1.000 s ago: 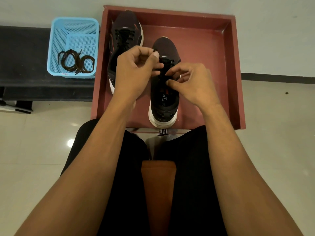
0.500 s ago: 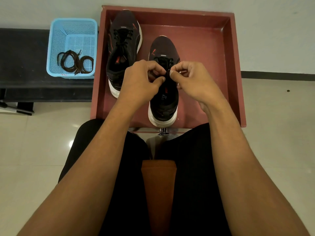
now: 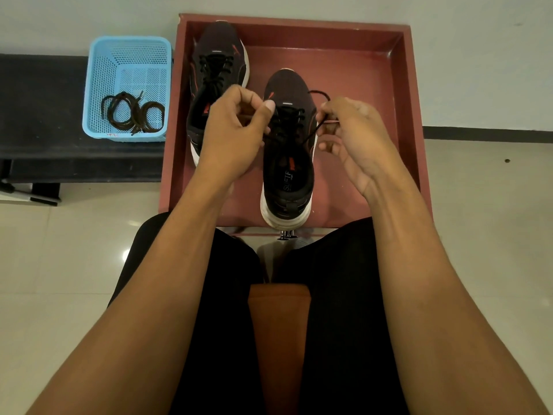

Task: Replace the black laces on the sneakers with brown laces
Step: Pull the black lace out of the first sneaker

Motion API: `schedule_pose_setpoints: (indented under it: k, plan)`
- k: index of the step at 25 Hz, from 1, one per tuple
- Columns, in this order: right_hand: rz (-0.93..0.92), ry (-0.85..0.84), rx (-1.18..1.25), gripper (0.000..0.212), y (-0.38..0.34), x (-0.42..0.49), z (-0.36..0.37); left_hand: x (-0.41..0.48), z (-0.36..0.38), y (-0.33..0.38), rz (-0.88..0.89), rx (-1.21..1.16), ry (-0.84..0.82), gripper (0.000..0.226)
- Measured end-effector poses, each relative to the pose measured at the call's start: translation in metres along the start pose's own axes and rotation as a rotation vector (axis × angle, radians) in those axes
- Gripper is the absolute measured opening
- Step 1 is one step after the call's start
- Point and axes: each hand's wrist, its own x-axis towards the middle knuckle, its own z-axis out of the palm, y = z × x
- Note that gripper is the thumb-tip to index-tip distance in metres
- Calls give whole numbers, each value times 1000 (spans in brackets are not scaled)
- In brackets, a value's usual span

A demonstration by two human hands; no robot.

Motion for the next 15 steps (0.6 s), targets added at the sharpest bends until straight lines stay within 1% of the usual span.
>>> schedule_pose_setpoints:
  k: [2, 5, 6, 9, 10, 11, 12, 14, 15]
  plan:
    - [-25, 74, 53, 14, -1, 2, -4, 1, -3, 0, 10, -20, 72, 12]
    - [-63, 233, 48, 5, 1, 5, -11, 2, -6, -2, 93, 98, 181, 15]
    - [-59, 287, 3, 10, 3, 6, -13, 1, -6, -1, 126, 129, 205, 15]
    - [-12, 382, -168, 49, 12, 11, -20, -1, -5, 1, 229, 235, 270, 15]
    - [-24, 407, -231, 55, 14, 11, -21, 0, -6, 1, 258, 259, 291, 15]
    - [-62, 428, -296, 53, 13, 10, -22, -1, -6, 2, 276, 270, 296, 15]
    - [-109, 431, -350, 43, 12, 8, -22, -2, -6, 4, 288, 276, 276, 14]
    - [-172, 331, -436, 22, 10, 1, -19, -5, -3, 6, 292, 302, 182, 9]
    - [-189, 250, -486, 22, 9, -3, -17, -7, -1, 7, 289, 330, 117, 7]
